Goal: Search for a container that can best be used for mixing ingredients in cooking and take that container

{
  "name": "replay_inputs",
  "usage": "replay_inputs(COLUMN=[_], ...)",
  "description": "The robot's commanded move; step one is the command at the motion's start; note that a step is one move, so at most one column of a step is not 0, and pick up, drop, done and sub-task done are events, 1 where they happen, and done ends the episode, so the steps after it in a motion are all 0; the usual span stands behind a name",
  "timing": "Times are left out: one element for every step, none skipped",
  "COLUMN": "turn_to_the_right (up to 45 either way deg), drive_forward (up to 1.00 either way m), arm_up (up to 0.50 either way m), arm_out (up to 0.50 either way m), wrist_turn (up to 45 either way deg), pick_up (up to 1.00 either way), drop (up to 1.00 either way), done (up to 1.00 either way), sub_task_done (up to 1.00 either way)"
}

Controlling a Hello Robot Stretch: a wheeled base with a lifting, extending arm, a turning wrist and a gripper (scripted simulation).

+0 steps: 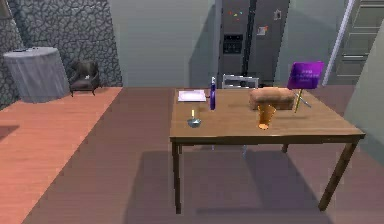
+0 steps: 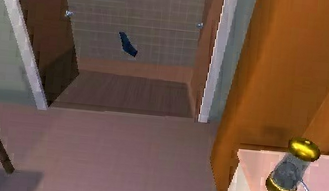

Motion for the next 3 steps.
replay_inputs(turn_to_the_right=[0.0,-45.0,-42.0], drive_forward=[0.15,0.00,0.00], arm_up=[0.00,0.00,0.00], arm_out=[0.00,0.00,0.00], wrist_turn=[0.0,0.0,0.0], pick_up=[0.00,0.00,0.00], drop=[0.00,0.00,0.00], done=[0.00,0.00,0.00], sub_task_done=[0.00,0.00,0.00])
